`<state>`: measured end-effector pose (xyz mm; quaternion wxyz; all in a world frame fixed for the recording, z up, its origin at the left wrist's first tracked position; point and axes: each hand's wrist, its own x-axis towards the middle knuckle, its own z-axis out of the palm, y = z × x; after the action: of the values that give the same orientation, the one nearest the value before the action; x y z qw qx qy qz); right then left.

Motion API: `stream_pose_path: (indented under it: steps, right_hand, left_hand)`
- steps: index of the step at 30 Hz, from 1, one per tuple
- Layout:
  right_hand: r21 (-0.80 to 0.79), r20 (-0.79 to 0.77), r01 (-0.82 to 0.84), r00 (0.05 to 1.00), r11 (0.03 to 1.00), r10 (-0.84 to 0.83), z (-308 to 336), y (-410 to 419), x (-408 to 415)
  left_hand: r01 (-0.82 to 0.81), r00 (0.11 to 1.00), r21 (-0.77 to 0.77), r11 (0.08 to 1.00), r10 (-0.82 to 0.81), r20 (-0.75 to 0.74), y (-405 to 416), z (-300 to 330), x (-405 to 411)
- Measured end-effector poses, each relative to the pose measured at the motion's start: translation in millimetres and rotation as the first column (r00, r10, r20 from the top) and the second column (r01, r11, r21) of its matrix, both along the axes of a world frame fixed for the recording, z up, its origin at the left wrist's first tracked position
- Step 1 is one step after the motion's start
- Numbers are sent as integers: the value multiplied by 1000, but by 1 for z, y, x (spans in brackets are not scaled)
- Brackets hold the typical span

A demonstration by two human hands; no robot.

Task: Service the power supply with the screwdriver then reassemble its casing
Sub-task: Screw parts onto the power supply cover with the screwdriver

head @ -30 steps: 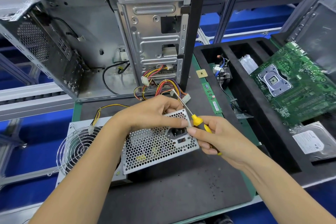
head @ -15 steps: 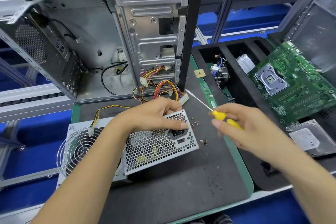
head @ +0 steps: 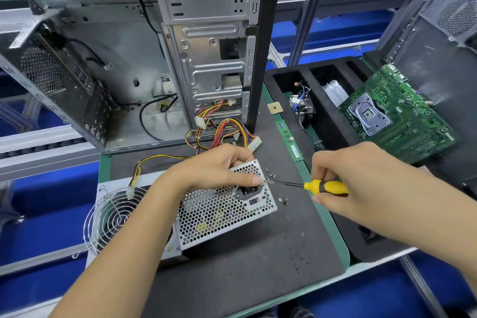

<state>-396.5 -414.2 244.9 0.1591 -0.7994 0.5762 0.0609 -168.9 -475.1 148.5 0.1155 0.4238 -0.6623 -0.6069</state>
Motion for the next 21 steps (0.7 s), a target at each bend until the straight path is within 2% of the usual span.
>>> stream_pose_path:
  steps: [21]
  right_hand:
    - [9,-113,-46,992,999,47,15,8,13]
  left_hand:
    - [3,999,-29,1000,-2,33,2,6,-1]
